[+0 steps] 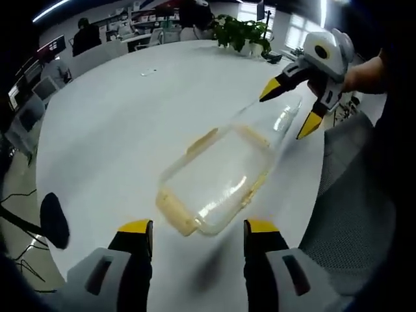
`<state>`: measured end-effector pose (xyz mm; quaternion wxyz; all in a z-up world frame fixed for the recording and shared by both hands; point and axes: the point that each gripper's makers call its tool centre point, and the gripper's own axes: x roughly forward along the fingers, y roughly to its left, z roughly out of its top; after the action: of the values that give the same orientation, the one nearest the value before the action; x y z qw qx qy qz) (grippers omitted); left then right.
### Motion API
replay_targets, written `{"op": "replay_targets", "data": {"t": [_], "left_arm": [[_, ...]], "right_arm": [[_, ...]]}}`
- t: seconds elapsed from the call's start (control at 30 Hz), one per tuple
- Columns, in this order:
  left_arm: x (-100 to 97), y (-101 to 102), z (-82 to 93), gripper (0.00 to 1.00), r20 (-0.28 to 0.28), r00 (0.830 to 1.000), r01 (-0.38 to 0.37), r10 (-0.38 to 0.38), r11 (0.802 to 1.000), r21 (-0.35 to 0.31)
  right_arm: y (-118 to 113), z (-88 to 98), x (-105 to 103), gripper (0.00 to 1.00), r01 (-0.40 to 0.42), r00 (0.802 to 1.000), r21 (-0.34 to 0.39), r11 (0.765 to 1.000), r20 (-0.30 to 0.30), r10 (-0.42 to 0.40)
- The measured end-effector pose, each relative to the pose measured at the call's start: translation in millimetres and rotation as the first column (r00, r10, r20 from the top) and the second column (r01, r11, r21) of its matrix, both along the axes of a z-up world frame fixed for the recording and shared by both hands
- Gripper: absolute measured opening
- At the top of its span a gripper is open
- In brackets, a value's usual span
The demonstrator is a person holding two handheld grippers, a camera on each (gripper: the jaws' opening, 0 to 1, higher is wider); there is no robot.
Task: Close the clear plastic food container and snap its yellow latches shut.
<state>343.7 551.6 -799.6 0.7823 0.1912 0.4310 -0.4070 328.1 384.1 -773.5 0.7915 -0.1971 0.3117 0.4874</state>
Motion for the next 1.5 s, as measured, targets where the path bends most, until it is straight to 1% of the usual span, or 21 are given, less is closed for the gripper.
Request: {"op": "replay_targets", "data": {"t": [0.17, 0.23, 0.3, 0.47, 0.57, 0.6, 0.67, 0.73, 0.83, 0.97, 1.23, 1.33, 1.4, 1.5], "left_arm": [[1.7, -1, -3.2, 0.56, -0.001, 0.999, 0.042, -0.042, 0.999, 0.022], [1.0, 0, -7.5, 0.56, -0.007, 0.997, 0.076, -0.076, 0.996, 0.045], [1.4, 0, -8.1, 0.56, -0.007, 0.995, 0.096, -0.096, 0.994, 0.058], [4.7, -1, -7.0, 0.56, -0.01, 0.992, 0.126, -0.126, 0.989, 0.073], [5.4, -2, -7.2, 0.57, -0.009, 0.99, 0.142, -0.142, 0.986, 0.082], [4.6, -2, -8.2, 0.57, -0.011, 0.986, 0.165, -0.165, 0.982, 0.093], [5.6, -1, -8.4, 0.57, -0.006, 0.983, 0.185, -0.185, 0.977, 0.105], [6.4, 0, -8.9, 0.56, -0.009, 0.981, 0.194, -0.194, 0.975, 0.109], [9.0, 6, -14.2, 0.56, -0.014, 0.977, 0.211, -0.211, 0.968, 0.139], [9.4, 8, -18.1, 0.56, -0.02, 0.973, 0.229, -0.229, 0.962, 0.151], [11.7, 7, -20.8, 0.55, -0.029, 0.956, 0.291, -0.291, 0.94, 0.179], [12.0, 7, -22.0, 0.55, -0.039, 0.946, 0.322, -0.321, 0.925, 0.202], [13.8, 6, -22.0, 0.55, -0.037, 0.944, 0.328, -0.327, 0.923, 0.201], [14.7, 5, -21.1, 0.55, -0.031, 0.938, 0.345, -0.346, 0.916, 0.207]], "right_arm": [[2, -4.2, 2, 0.53, -0.009, 1.0, -0.008, 1.0, -0.007, 0.009], [3, -5.5, 2, 0.53, -0.016, 1.0, -0.017, 1.0, -0.006, 0.016], [4, -6.6, 3, 0.53, -0.027, 1.0, -0.032, 0.999, -0.002, 0.027], [2, -8.9, 3, 0.53, -0.048, 0.999, -0.071, 0.996, 0.003, 0.049], [1, -13.1, 3, 0.53, -0.05, 0.999, -0.09, 0.995, -0.007, 0.05], [1, -14.8, 2, 0.53, -0.054, 0.999, -0.096, 0.994, -0.007, 0.053], [0, -16.9, 2, 0.53, -0.057, 0.998, -0.107, 0.993, -0.009, 0.056], [0, -18.8, 2, 0.53, -0.064, 0.998, -0.117, 0.991, -0.01, 0.063], [2, -20.9, 1, 0.53, -0.078, 0.997, -0.127, 0.989, -0.015, 0.076], [3, -24.7, 2, 0.52, -0.097, 0.995, -0.15, 0.984, -0.019, 0.096], [4, -26.5, 7, 0.51, -0.119, 0.993, -0.169, 0.978, -0.017, 0.118], [3, -31.0, 8, 0.5, -0.128, 0.992, -0.18, 0.975, -0.027, 0.125], [3, -32.9, 7, 0.5, -0.14, 0.99, -0.198, 0.97, -0.029, 0.137], [4, -33.7, 5, 0.5, -0.152, 0.988, -0.201, 0.968, -0.04, 0.147]]}}
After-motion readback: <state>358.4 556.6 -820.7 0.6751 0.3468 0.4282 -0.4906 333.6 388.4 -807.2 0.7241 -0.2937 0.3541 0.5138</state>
